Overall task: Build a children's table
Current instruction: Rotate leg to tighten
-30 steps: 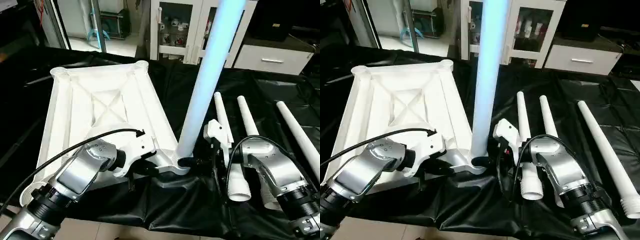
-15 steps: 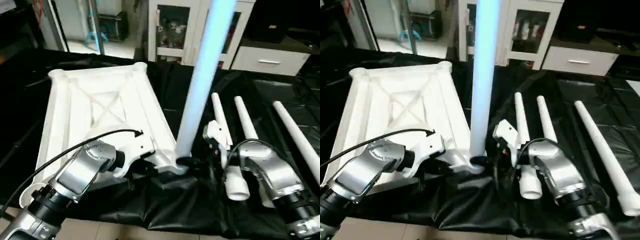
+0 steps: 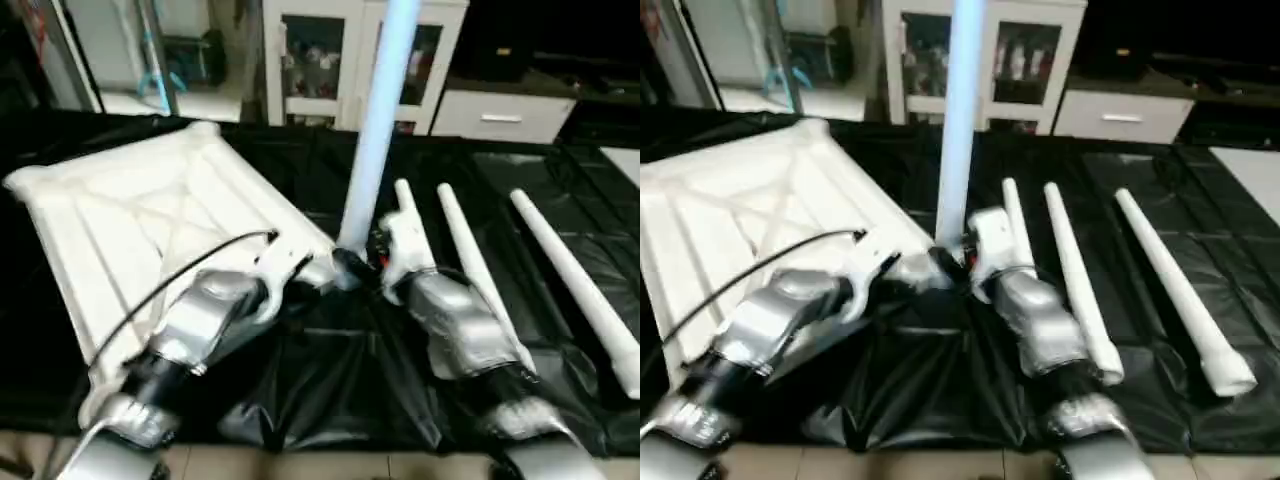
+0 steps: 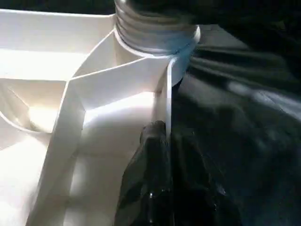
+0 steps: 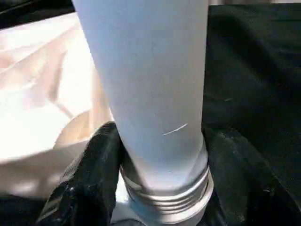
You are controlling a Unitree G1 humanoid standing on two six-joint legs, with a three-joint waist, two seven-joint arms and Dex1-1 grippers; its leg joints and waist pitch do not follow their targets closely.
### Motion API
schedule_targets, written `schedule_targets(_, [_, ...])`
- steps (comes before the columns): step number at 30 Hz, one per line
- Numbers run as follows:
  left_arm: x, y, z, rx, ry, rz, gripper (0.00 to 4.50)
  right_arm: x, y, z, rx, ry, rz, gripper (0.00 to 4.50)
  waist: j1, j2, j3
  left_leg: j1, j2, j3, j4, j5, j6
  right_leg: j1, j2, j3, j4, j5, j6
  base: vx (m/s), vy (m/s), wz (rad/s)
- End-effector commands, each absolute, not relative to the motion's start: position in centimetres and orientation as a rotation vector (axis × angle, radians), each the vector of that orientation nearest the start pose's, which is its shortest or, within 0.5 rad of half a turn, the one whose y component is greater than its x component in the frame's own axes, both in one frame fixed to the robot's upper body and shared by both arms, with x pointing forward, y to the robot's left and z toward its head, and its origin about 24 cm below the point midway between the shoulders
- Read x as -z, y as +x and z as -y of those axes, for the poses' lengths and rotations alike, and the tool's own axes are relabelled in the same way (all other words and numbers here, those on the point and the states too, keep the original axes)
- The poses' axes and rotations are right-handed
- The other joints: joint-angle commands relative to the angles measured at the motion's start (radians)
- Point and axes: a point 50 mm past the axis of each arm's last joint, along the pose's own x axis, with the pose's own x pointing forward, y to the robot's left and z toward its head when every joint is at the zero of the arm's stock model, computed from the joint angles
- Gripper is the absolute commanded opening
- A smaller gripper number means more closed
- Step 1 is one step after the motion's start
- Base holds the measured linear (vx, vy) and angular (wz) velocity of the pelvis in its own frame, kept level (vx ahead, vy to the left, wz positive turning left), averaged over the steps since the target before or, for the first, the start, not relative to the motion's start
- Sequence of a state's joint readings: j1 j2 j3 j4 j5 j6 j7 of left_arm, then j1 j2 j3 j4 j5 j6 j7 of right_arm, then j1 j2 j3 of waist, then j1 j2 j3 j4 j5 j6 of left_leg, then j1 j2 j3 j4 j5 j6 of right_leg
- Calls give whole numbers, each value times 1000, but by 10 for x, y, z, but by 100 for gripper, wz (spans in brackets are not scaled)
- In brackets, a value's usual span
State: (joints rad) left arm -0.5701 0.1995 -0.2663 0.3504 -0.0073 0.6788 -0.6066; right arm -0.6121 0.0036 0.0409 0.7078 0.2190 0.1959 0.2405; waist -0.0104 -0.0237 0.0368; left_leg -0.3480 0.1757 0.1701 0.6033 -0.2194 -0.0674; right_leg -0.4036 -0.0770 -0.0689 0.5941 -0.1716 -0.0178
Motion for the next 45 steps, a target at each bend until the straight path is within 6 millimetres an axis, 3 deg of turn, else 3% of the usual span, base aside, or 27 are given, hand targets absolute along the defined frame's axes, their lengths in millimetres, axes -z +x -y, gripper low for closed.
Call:
schedule_targets(1, [-61, 330, -87, 758, 230, -538, 0, 0, 339, 102, -159, 158, -516, 238, 8, 6, -47, -5, 43, -26, -87, -284, -12, 37, -69, 40, -87, -416, -145, 0, 0, 0])
schedule_targets(5, [-63, 332, -79, 737, 221, -519, 0, -5, 344, 85, -104, 172, -514, 236, 8, 0, -50, -6, 45, -21, -88, -254, -9, 37, -69, 44, -77, -329, -162, 0, 0, 0])
schedule_targets(7, [-63, 332, -80, 741, 229, -519, 0, -9, 347, 79, -132, 171, -491, 236, 7, 2, -53, -9, 45, -20, -88, -228, -4, 42, -70, 45, -68, -270, -177, 0, 0, 0])
schedule_targets(8, [-63, 332, -81, 741, 229, -519, 0, -10, 347, 78, -136, 171, -489, 236, 5, 10, -54, -6, 45, -17, -86, -209, -1, 41, -65, 45, -66, -213, -190, 0, 0, 0])
schedule_targets(9, [-63, 331, -81, 745, 231, -521, 0, -12, 349, 77, -152, 166, -475, 236, 6, 6, -56, -6, 43, -14, -83, -189, 9, 44, -66, 46, -61, -171, -205, 0, 0, 0])
schedule_targets(10, [-62, 330, -82, 752, 231, -525, 0, -15, 350, 75, -185, 168, -457, 236, 7, 12, -55, -6, 43, -14, -83, -180, 12, 45, -67, 47, -59, -157, -212, 0, 0, 0])
schedule_targets(11, [-62, 328, -82, 765, 233, -529, 0, -20, 351, 75, -221, 183, -427, 292, 8, 8, -56, -9, 43, -13, -82, -163, 23, 50, -67, 47, -58, -137, -219, 0, 0, 0])
schedule_targets(12, [-61, 326, -82, 781, 235, -534, 0, -26, 352, 76, -249, 194, -392, 306, 11, 13, -56, -8, 43, -13, -83, -159, 27, 52, -67, 46, -57, -131, -220, 0, 0, 0])
schedule_targets(13, [-61, 326, -82, 784, 235, -535, 0, -27, 352, 76, -252, 195, -388, 306, 11, 8, -55, -10, 45, -12, -82, -151, 36, 53, -67, 47, -58, -125, -225, 0, 0, 0])
schedule_targets(14, [-61, 322, -82, 815, 240, -535, 0, -32, 353, 80, -283, 185, -356, 306, 14, -4, -57, -10, 46, -11, -81, -136, 45, 55, -69, 47, -56, -122, -231, 0, 0, 0])
schedule_targets(16, [-61, 320, -82, 838, 240, -536, 0, -35, 352, 83, -311, 179, -349, 334, 24, 4, -55, -9, 48, -10, -80, -111, 55, 53, -71, 48, -54, -116, -239, 0, 0, 0])
schedule_targets(22, [-57, 288, -96, 1042, 280, -583, 0, -48, 339, 117, -565, 51, -348, 383, 48, 2, -52, -1, 53, -8, -81, -78, 65, 50, -64, 49, -47, -91, -237, 0, 0, 0])
schedule_targets(24, [-55, 280, -102, 1095, 304, -609, 0, -53, 328, 126, -716, 8, -346, 383, 53, 3, -47, 2, 54, -6, -83, -99, 62, 48, -62, 50, -51, -112, -230, 0, 0, 0])
schedule_targets(25, [-54, 276, -106, 1122, 309, -627, 0, -55, 322, 132, -791, -17, -346, 383, 58, 18, -48, 5, 56, -6, -82, -115, 54, 48, -61, 50, -54, -113, -227, 0, 0, 0])
schedule_targets(26, [-54, 274, -107, 1140, 308, -638, 0, -57, 318, 138, -836, -33, -352, 383, 62, 13, -47, 3, 53, -5, -81, -125, 56, 49, -61, 52, -53, -114, -231, 0, 0, 0])
schedule_targets(27, [-54, 273, -108, 1162, 309, -646, 0, -59, 313, 144, -895, -48, -355, 383, 68, 19, -45, 7, 52, -2, -80, -138, 53, 42, -62, 54, -56, -135, -236, 0, 0, 0])
schedule_targets(28, [-54, 272, -107, 1185, 311, -653, 0, -61, 309, 149, -949, -57, -358, 383, 69, 14, -43, 5, 52, -2, -82, -148, 52, 44, -61, 52, -59, -154, -236, 0, 0, 0])
schedule_targets(30, [-56, 270, -107, 1223, 328, -660, 0, -64, 303, 156, -1025, -64, -372, 383, 77, 16, -39, 8, 54, -3, -84, -182, 45, 43, -64, 54, -66, -220, -226, 0, 0, 0])
schedule_targets(35, [-60, 266, -107, 1287, 358, -669, 0, -65, 295, 164, -1137, -142, -420, 383, 74, 11, -41, 1, 53, -9, -84, -182, 32, 49, -67, 52, -68, -266, -206, 0, 0, 0])
schedule_targets(40, [-61, 264, -109, 1310, 376, -674, 0, -64, 293, 160, -1182, -182, -431, 383, 70, 11, -46, -2, 52, -9, -78, -116, 50, 50, -65, 51, -57, -179, -235, 0, 0, 0])
schedule_targets(41, [-61, 265, -109, 1309, 378, -675, 0, -63, 293, 158, -1195, -193, -434, 383, 70, 11, -46, -3, 52, -8, -77, -111, 52, 51, -65, 51, -56, -171, -239, 0, 0, 0])
schedule_targets(42, [-61, 265, -110, 1311, 381, -678, 0, -62, 293, 157, -1208, -205, -438, 383, 68, 19, -47, -2, 51, -8, -77, -114, 50, 51, -63, 50, -56, -157, -247, 0, 0, 0])
schedule_targets(45, [-61, 266, -111, 1313, 385, -682, 0, -62, 293, 156, -1218, -216, -442, 383, 69, 18, -46, -2, 51, -9, -78, -130, 48, 53, -64, 50, -57, -174, -247, 0, 0, 0])
